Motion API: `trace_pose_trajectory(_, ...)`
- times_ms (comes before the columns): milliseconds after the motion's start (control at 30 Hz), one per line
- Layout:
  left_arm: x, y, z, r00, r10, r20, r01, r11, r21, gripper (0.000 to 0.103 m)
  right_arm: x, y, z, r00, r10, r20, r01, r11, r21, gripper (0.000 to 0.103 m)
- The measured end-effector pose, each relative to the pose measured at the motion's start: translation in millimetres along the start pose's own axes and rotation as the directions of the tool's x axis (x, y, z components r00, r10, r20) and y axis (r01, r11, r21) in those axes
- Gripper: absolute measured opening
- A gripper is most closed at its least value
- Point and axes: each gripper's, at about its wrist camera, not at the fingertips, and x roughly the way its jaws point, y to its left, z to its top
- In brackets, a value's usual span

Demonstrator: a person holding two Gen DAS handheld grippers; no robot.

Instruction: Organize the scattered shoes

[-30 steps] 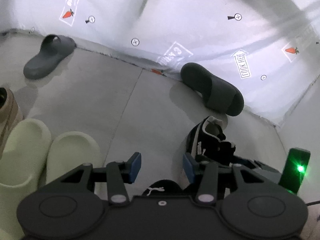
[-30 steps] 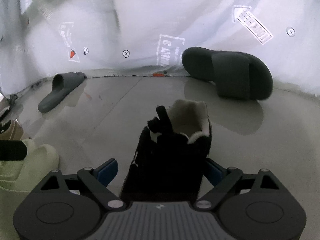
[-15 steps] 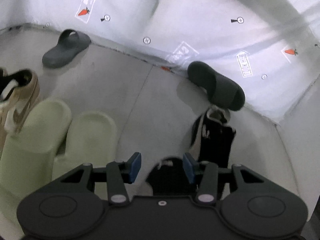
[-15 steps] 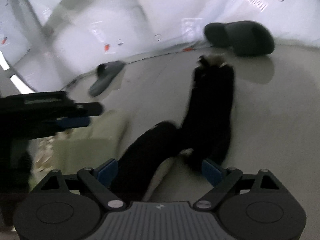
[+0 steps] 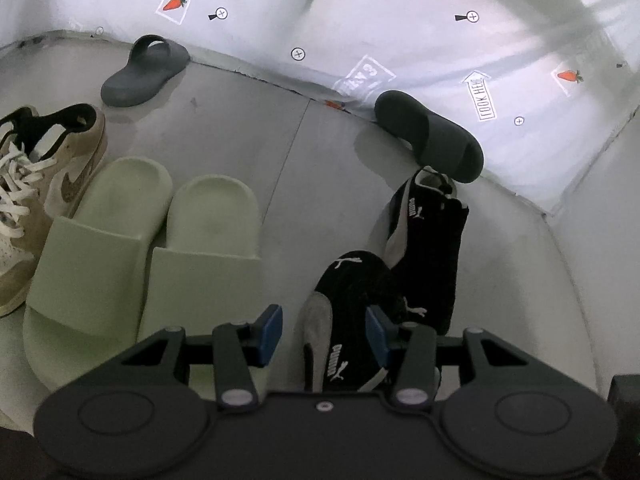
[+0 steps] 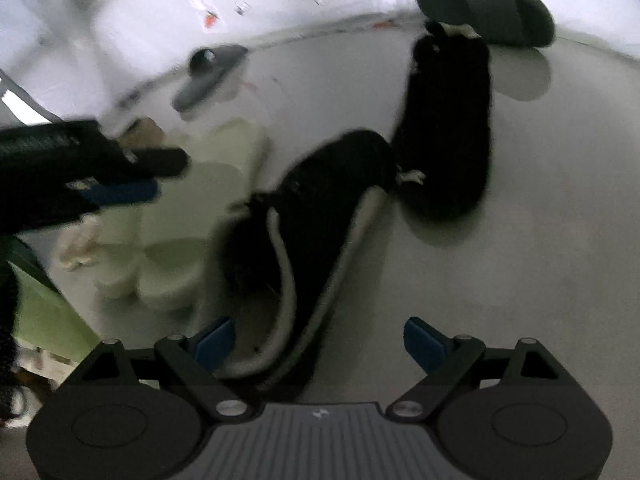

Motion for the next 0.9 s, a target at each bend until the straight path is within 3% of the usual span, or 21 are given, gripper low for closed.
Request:
trace_pose_trajectory(167, 2.5, -10.4, 2.0, 0.999, -0.038, -0.001, 0.038, 0.998, 0.06, 0.047, -9.6, -8.9, -2.1, 0.994, -0.109, -0.005, 0.109, 0.994, 0.006, 0.092)
trace_pose_trajectory(300, 7.2, -16.2, 2.1, 0.997, -0.069, -0.019, 0.07, 0.994, 0.089, 0.047, -18.0, -16.4, -3.7, 0.972, -0.235, -0.006, 0.235, 0.972, -0.001, 0.092)
trace_pose_trajectory(400, 10.8, -17.5, 3.4, 0.996, -0.082, -0.029, 0.084, 0.992, 0.095, 0.047, -14.6, -21.9, -2.9, 0.976, -0.217, -0.016, 0.217, 0.975, 0.042, 0.092)
trace_pose_trajectory(500, 12.1, -18.7, 5.8, 0.996, -0.087, -0.033, 0.09, 0.991, 0.102, 0.047, -5.3, -13.4, -1.9, 0.984, -0.175, -0.028, 0.175, 0.984, 0.016, 0.092)
trace_pose_trajectory(633, 8.9, -17.7, 8.3, 0.996, -0.082, -0.023, 0.085, 0.989, 0.124, 0.047, 9.8, -3.5, 1.4, 0.97, -0.238, -0.053, 0.237, 0.971, -0.036, 0.092)
trace_pose_trajectory(800, 4.4, -6.2, 10.9, 0.998, -0.059, -0.007, 0.059, 0.992, 0.113, 0.052, 24.4, -9.2, 4.0, 0.97, -0.204, -0.135, 0.206, 0.979, 0.0, 0.092)
trace_pose_trajectory(900, 0.8, 0.6, 14.4, 0.999, -0.053, 0.008, 0.052, 0.994, 0.099, 0.052, 20.2, -16.2, 4.4, 0.962, -0.229, -0.151, 0.232, 0.973, 0.005, 0.092)
